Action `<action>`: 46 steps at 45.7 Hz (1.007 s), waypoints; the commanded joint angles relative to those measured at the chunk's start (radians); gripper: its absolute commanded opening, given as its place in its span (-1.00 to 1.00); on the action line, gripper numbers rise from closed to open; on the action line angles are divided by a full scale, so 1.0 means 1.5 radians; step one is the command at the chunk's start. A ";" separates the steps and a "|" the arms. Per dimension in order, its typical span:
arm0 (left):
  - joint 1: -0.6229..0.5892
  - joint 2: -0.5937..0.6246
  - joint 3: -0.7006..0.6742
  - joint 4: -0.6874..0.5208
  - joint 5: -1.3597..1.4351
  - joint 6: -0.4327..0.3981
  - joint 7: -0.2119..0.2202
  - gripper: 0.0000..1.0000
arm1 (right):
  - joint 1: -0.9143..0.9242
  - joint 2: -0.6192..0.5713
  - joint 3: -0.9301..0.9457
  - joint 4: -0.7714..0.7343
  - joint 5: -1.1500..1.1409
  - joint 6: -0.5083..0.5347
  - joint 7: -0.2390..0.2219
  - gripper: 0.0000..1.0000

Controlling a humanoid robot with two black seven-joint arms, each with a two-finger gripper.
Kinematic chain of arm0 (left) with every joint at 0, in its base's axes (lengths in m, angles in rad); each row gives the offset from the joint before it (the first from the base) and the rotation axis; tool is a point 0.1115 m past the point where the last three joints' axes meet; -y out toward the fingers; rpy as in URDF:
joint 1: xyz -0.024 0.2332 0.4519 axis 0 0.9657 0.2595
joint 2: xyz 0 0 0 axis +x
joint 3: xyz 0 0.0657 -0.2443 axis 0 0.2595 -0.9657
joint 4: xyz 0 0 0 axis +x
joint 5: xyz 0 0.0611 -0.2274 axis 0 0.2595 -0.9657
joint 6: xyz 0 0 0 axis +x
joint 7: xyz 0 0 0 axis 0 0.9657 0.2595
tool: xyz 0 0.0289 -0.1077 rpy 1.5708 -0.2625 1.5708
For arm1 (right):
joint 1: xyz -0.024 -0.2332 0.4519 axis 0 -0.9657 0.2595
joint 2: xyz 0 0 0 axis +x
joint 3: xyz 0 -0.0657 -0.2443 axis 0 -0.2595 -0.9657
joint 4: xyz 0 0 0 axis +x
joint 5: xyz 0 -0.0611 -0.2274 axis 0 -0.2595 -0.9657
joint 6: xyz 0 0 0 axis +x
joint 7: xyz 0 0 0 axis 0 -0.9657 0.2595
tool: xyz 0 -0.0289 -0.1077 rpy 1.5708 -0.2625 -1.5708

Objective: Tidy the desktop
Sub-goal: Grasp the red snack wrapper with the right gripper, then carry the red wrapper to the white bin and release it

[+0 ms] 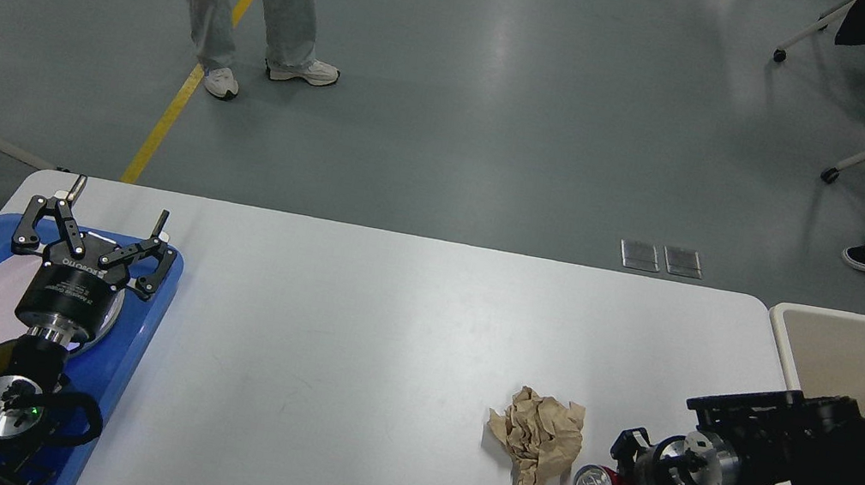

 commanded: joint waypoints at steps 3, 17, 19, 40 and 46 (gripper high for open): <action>0.000 0.000 0.000 0.000 0.000 0.000 0.000 0.93 | 0.009 -0.007 0.000 0.003 0.003 0.004 -0.004 -1.00; 0.000 0.000 0.000 -0.001 0.000 0.000 0.000 0.93 | 0.056 -0.012 -0.043 0.050 -0.028 0.014 -0.003 -1.00; 0.000 0.000 0.000 -0.001 0.000 0.000 0.000 0.93 | 0.075 -0.013 -0.059 0.069 -0.048 0.019 -0.004 -1.00; 0.001 0.000 -0.001 -0.001 0.000 0.000 0.000 0.93 | 0.528 -0.028 -0.365 0.360 -0.112 0.219 0.005 -1.00; 0.001 0.000 -0.001 0.000 0.000 0.000 0.000 0.93 | 0.650 -0.042 -0.416 0.386 -0.128 0.357 0.012 -1.00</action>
